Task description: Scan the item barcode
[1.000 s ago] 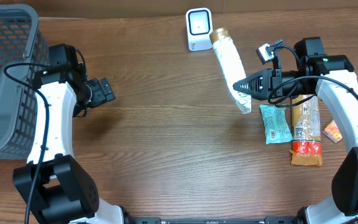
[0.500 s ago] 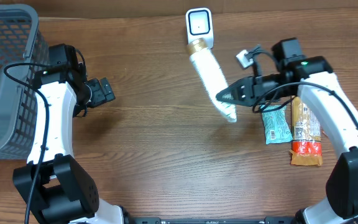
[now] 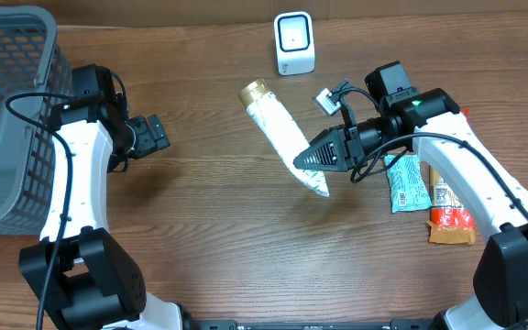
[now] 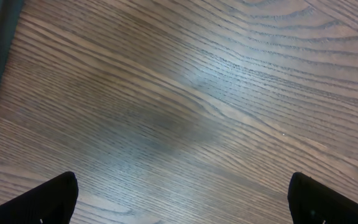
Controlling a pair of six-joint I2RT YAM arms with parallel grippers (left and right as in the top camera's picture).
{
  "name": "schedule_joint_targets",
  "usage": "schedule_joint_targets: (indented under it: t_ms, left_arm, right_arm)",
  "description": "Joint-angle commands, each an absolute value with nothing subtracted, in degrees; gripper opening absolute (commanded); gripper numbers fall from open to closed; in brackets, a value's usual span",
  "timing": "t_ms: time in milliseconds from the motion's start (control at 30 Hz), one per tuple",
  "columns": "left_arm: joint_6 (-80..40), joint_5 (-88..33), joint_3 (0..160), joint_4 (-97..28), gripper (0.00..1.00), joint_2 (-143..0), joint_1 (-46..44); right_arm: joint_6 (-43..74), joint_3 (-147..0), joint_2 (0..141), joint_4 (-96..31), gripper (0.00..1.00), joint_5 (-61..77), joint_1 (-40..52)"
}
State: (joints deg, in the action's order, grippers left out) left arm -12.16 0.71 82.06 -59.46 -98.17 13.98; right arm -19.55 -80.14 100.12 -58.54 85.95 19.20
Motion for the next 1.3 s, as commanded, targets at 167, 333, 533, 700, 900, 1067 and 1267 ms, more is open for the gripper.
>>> schedule_joint_targets:
  t_ms: [167,333,533,700,900,1067,1267]
  left_arm:
    - [-16.34,-8.95,81.95,-55.44,1.00,-98.72,14.20]
    - [-3.14,-44.95,81.95,-55.05,1.00,-99.00,13.08]
    - [16.51,-84.71,81.95,-52.56,1.00,-99.00,11.07]
    - [15.05,-90.56,81.97,-47.48,1.00,-98.91,8.08]
    - [15.38,-90.56,81.97,-44.21,1.00,-98.91,4.40]
    - [14.94,-90.54,81.97,-41.45,1.00,-98.91,2.17]
    - [9.28,-90.54,81.97,-35.29,0.97,-98.91,-0.25]
  right_arm:
    - [-21.06,-80.84,98.37,-58.15,0.37,89.93,19.00]
    - [-21.08,-80.84,98.37,-58.11,0.38,89.93,19.00]
    - [-21.06,-80.84,98.37,-58.13,0.38,89.93,19.00]
    - [-21.08,-80.84,98.37,-58.11,0.37,89.93,19.00]
    - [-21.06,-80.84,98.37,-57.56,0.38,89.93,19.00]
    - [-21.08,-80.84,98.37,-57.25,0.38,89.93,19.00]
    - [-21.08,-80.84,98.37,-57.23,0.38,89.93,19.00]
